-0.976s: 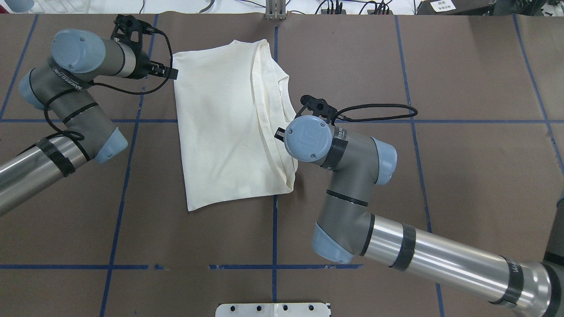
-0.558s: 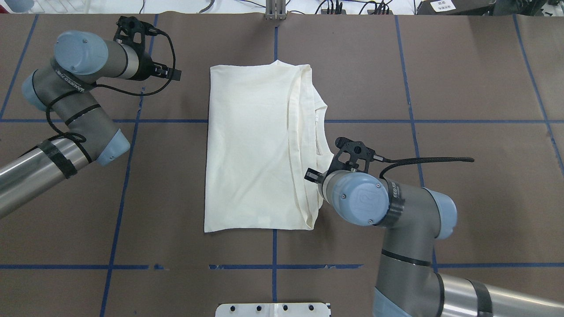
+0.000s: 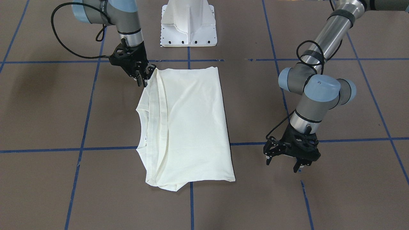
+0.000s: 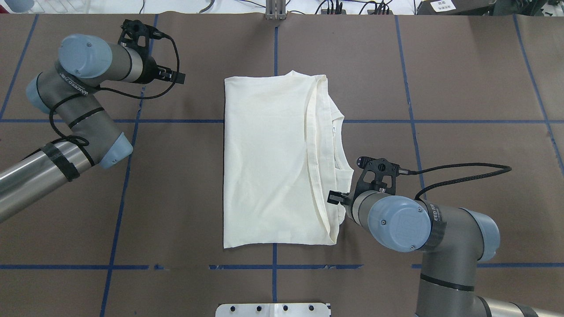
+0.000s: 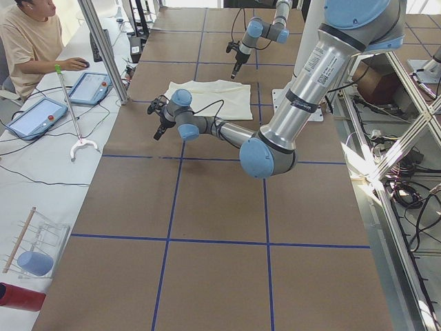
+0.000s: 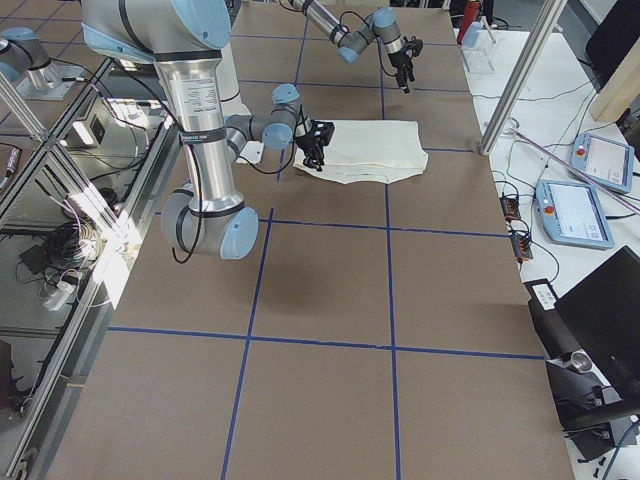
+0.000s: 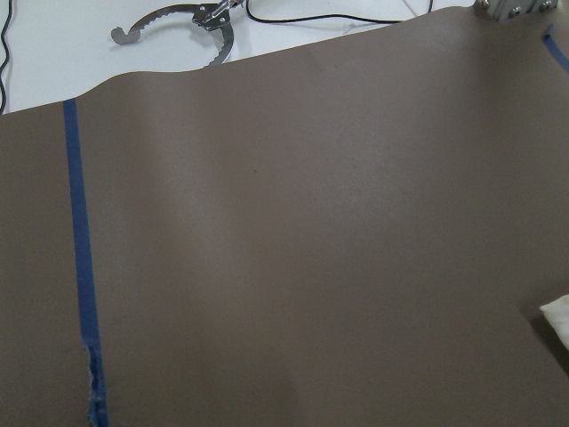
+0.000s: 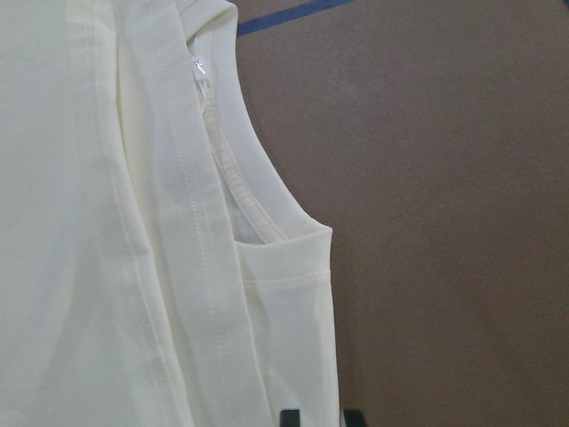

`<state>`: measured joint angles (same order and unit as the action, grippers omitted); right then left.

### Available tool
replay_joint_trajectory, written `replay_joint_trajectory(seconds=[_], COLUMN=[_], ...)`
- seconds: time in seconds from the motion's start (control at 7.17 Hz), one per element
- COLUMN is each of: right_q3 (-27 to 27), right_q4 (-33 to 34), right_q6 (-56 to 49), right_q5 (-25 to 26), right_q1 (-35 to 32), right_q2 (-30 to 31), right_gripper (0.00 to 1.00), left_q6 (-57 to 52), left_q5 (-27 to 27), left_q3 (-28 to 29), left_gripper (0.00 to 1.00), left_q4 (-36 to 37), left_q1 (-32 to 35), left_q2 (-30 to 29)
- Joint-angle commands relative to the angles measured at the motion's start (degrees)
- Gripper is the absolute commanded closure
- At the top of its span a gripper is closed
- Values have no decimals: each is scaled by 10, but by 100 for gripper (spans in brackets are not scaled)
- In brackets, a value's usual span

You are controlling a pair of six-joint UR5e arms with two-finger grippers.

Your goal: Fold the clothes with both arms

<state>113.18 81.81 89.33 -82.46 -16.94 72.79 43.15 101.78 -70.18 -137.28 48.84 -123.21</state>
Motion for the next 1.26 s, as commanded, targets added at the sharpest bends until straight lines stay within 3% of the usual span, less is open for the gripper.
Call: replay_joint_trajectory(seconds=[0.0,0.42,0.84,1.12], right_q3=[7,-4,-16,-20], right_q4=[-1,0,-1,0], right_q6=[-109,-197,-234,-251], right_q5=[-3,68,91,107], right_q1=[11,74,85,94], right_q2=[-12,-17,-30,-25], right_gripper=[0,2,40,51], left_q6=[0,0,6,7], left_q5=[0,0,0,0], left_q3=[0,0,0,0], left_gripper=[0,0,0,0], left_q4=[0,0,0,0], left_q1=[-1,-1,-3,-5], left_q2=[1,1,1,1])
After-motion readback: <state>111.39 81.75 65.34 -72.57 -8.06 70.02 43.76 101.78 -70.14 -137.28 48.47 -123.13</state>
